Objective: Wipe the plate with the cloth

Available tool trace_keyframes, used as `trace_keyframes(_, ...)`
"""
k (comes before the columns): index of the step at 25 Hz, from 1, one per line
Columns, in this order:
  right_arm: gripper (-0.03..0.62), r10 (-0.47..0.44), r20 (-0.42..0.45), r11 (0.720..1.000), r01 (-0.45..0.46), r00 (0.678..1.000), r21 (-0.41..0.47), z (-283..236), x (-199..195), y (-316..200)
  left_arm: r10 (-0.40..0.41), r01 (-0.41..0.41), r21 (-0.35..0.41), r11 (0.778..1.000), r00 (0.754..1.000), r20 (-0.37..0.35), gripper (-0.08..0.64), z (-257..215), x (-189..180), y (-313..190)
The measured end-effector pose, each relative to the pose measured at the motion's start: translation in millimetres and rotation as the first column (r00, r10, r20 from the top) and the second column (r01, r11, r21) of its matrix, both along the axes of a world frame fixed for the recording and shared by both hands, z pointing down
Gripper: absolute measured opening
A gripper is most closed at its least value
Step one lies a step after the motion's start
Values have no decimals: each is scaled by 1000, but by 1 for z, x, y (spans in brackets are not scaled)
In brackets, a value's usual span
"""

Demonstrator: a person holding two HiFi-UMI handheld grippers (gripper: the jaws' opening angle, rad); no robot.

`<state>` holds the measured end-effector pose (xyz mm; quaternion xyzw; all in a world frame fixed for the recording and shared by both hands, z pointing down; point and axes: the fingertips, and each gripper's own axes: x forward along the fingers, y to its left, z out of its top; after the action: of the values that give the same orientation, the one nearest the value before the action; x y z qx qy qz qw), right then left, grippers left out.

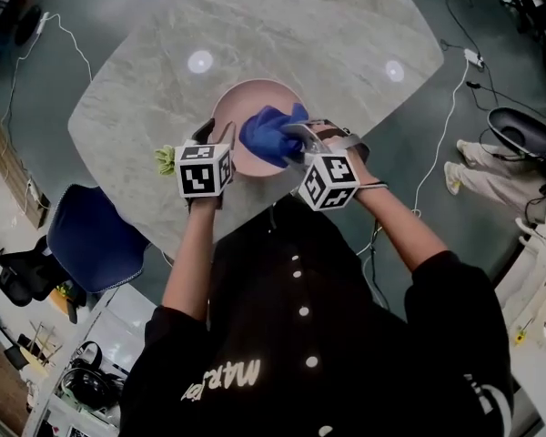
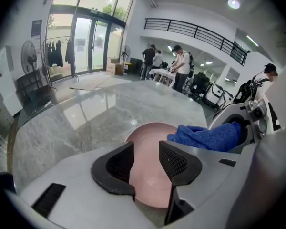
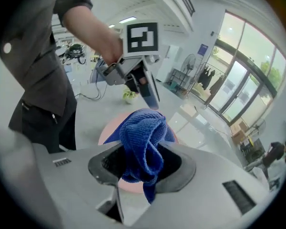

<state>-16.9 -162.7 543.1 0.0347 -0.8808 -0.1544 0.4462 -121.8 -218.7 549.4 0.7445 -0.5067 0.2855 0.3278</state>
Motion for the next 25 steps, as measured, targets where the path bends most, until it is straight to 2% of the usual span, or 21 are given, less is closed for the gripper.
trace_keyframes(2, 146, 78, 69, 997, -76, 995, -26, -20, 0, -6, 15, -15, 44, 999, 1000, -3, 167, -20, 3, 3)
trace_keyframes(5, 146, 172, 176, 985, -165, 969, -54, -53, 2, -19, 33, -33, 146, 989, 999, 0, 135, -56, 6, 2)
trace_keyframes(10, 146, 290, 344, 957, -270, 893, -107, -104, 5, -34, 30, -23, 300, 954, 999, -19, 70, -113, 7, 7)
trace_keyframes(12, 146, 326, 402, 945, -300, 856, -127, -123, 6, -38, 36, -15, 360, 933, 998, -51, 49, -135, 8, 11)
trace_keyframes(16, 146, 371, 525, 925, -356, 766, -133, -163, 9, -46, 49, 36, 485, 874, 986, -162, 21, -182, 10, 17)
trace_keyframes(19, 144, 330, 619, 928, -364, 713, -76, -195, 11, -51, 23, 69, 562, 824, 988, -154, 18, -212, -1, 19)
trace_keyframes(21, 144, 327, 678, 922, -381, 658, -75, -216, 14, -51, 2, 88, 606, 790, 989, -146, 17, -231, -11, 24)
trace_keyframes(23, 144, 361, 717, 901, -420, 596, -104, -235, 20, -52, -18, 116, 647, 754, 988, -156, 17, -249, -20, 30)
trace_keyframes(25, 144, 403, 731, 873, -471, 552, -126, -252, 30, -56, -30, 154, 682, 715, 981, -190, 17, -269, -27, 36)
